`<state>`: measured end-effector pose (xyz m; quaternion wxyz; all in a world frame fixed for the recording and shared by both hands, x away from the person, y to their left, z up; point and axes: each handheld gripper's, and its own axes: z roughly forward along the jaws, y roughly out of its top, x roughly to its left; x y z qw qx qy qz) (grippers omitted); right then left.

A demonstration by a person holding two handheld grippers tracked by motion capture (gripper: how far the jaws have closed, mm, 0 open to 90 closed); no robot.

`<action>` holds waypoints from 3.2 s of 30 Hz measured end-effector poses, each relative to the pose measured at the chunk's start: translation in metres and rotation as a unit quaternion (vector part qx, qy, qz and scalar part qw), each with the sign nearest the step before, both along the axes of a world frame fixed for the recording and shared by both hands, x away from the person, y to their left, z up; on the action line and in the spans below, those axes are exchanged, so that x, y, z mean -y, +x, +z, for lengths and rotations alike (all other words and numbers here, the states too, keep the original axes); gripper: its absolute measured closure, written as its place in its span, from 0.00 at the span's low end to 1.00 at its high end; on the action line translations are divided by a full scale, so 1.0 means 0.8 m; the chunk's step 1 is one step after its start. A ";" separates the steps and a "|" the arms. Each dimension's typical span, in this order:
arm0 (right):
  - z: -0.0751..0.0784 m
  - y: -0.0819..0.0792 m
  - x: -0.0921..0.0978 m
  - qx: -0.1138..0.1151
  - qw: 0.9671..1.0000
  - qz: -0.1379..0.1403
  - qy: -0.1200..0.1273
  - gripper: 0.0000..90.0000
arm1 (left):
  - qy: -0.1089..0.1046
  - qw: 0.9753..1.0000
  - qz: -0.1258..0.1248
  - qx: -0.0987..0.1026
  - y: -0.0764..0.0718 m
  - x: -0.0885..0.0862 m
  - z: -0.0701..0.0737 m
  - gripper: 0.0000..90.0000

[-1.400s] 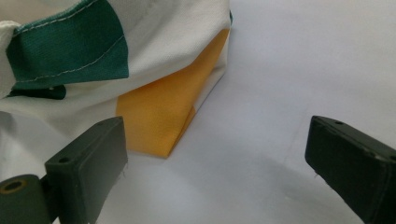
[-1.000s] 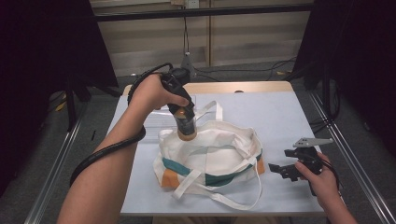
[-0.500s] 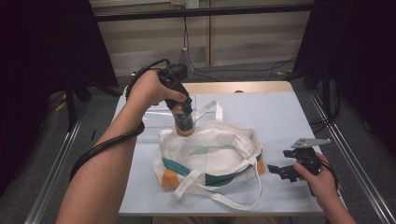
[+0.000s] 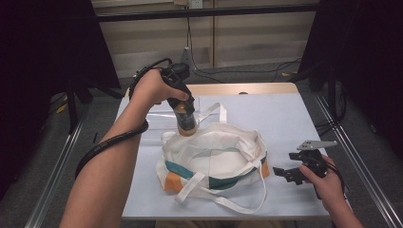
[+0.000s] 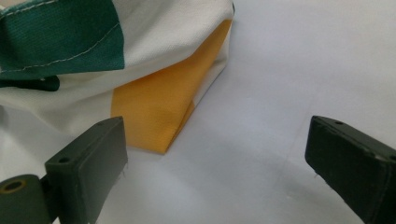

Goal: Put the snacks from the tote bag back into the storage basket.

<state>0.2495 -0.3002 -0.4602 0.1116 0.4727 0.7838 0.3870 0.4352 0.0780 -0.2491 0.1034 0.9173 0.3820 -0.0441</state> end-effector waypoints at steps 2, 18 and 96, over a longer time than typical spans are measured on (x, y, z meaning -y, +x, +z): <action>0.000 0.000 0.000 0.000 1.000 0.000 -0.001 0.06 | 0.007 1.000 -0.003 0.003 0.002 0.001 -0.001 0.33; 0.000 0.000 0.004 0.002 1.000 -0.004 0.000 0.06 | 0.005 1.000 0.002 -0.001 0.012 0.007 -0.001 0.33; -0.001 0.001 0.007 -0.004 1.000 -0.001 0.012 0.06 | 0.014 1.000 -0.001 0.001 0.063 0.006 -0.022 0.33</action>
